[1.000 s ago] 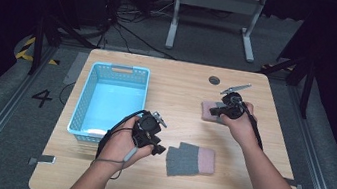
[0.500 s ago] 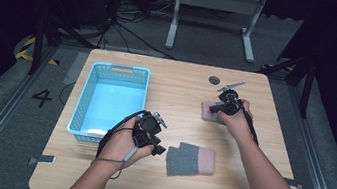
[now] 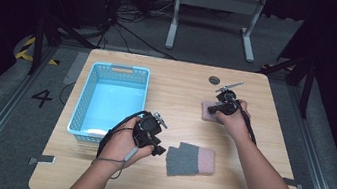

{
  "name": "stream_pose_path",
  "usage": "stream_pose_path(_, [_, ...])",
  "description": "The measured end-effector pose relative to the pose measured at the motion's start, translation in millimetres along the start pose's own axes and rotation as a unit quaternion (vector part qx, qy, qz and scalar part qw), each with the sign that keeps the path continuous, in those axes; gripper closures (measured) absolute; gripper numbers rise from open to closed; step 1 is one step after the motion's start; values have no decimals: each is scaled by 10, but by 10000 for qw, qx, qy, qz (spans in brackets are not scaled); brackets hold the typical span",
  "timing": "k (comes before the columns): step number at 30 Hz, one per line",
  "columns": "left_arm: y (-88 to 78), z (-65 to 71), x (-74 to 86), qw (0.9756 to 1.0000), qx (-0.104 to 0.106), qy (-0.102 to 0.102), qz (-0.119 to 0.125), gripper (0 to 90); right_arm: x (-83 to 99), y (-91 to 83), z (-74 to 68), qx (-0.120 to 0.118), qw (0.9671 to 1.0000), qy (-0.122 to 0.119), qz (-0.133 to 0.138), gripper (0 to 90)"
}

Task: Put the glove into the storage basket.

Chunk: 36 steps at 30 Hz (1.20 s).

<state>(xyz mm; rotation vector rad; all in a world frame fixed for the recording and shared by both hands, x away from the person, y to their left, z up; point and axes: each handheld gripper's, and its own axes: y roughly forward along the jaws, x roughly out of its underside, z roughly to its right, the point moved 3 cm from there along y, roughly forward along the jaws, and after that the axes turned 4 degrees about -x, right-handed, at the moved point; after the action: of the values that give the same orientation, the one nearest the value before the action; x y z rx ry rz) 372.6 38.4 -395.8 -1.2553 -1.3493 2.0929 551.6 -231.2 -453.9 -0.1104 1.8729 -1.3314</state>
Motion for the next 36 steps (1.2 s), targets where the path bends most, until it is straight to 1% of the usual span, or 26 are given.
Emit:
stream_pose_path(3, [-1,1,-1,10000,8,-1,3,615,13,6,0,7,10000,-11,-4,900])
stream_pose_path(9, [5,3,-3,10000,7,11,-4,614,68,-39,-39,-53,9997,-124,-180,900])
stream_pose_path(11, [8,11,-16,10000,17,47,-15,613,111,-76,-59,-60,9994,-211,-279,900])
stream_pose_path(15, [25,25,-47,9999,33,110,-40,611,221,-165,-94,-78,9988,-239,-413,900])
stream_pose_path(16, [32,31,-53,9999,43,92,-27,610,260,-199,-99,-74,9985,-267,-468,900])
stream_pose_path(18, [41,36,-71,9999,44,140,-43,610,316,-246,-106,-70,9980,-302,-543,900])
stream_pose_path(19, [47,44,-79,9999,58,133,-45,609,349,-275,-106,-54,9978,-315,-583,900])
stream_pose_path(21, [58,49,-95,9998,65,181,-57,608,407,-321,-106,-49,9976,-306,-623,900])
stream_pose_path(25, [69,59,-117,9997,84,213,-63,607,546,-430,-82,14,9969,-302,-720,900])
stream_pose_path(29, [67,65,-123,9997,81,212,-55,605,658,-516,-41,79,9969,-208,-753,900])
stream_pose_path(32, [65,65,-120,9997,73,225,-50,605,706,-563,-12,121,9965,-169,-806,900])
stream_pose_path(36, [60,65,-111,9998,72,201,-57,605,708,-575,0,106,9968,-111,-781,900])
